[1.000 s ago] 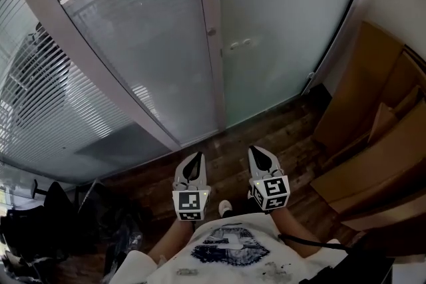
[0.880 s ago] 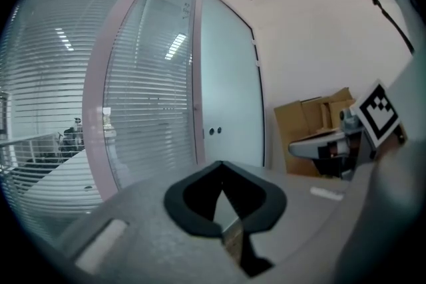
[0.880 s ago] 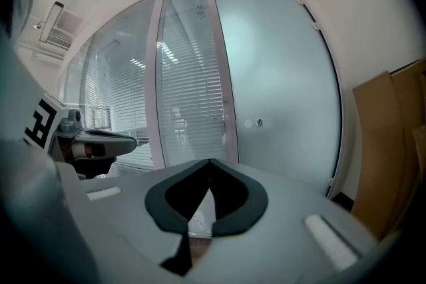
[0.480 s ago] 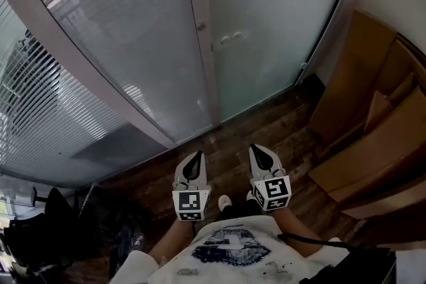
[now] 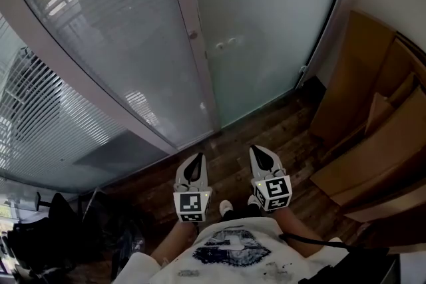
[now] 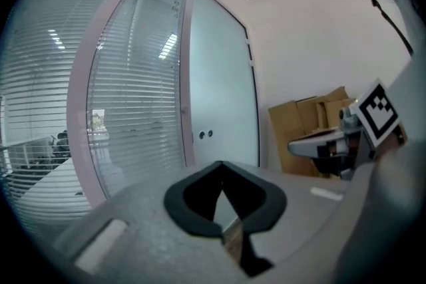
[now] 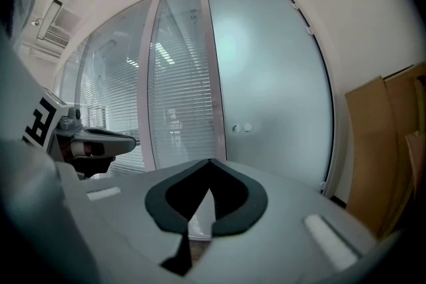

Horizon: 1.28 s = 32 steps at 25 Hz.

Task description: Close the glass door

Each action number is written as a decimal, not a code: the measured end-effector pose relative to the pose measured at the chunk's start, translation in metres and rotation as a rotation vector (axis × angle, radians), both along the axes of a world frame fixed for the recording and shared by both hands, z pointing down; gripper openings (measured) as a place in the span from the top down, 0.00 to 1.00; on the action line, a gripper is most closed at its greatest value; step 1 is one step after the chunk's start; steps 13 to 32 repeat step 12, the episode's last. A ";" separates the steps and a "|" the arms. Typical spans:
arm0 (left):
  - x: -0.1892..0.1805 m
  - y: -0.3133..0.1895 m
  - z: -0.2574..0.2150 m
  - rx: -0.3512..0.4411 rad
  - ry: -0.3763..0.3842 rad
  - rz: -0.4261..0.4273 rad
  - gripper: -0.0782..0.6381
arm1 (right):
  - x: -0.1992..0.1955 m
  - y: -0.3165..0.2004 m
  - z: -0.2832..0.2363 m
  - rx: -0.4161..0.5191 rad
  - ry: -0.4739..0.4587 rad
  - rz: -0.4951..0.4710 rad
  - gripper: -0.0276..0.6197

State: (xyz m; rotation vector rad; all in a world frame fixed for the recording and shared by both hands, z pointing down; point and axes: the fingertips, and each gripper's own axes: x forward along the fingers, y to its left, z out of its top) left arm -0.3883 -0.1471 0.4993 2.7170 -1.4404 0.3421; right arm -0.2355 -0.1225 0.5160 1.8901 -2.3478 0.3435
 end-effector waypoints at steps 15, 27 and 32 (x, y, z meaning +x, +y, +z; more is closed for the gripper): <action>0.033 -0.015 -0.007 0.006 0.003 -0.019 0.89 | 0.029 -0.017 -0.005 0.014 0.000 -0.021 0.95; 0.033 -0.015 -0.007 0.006 0.003 -0.019 0.89 | 0.029 -0.017 -0.005 0.014 0.000 -0.021 0.95; 0.033 -0.015 -0.007 0.006 0.003 -0.019 0.89 | 0.029 -0.017 -0.005 0.014 0.000 -0.021 0.95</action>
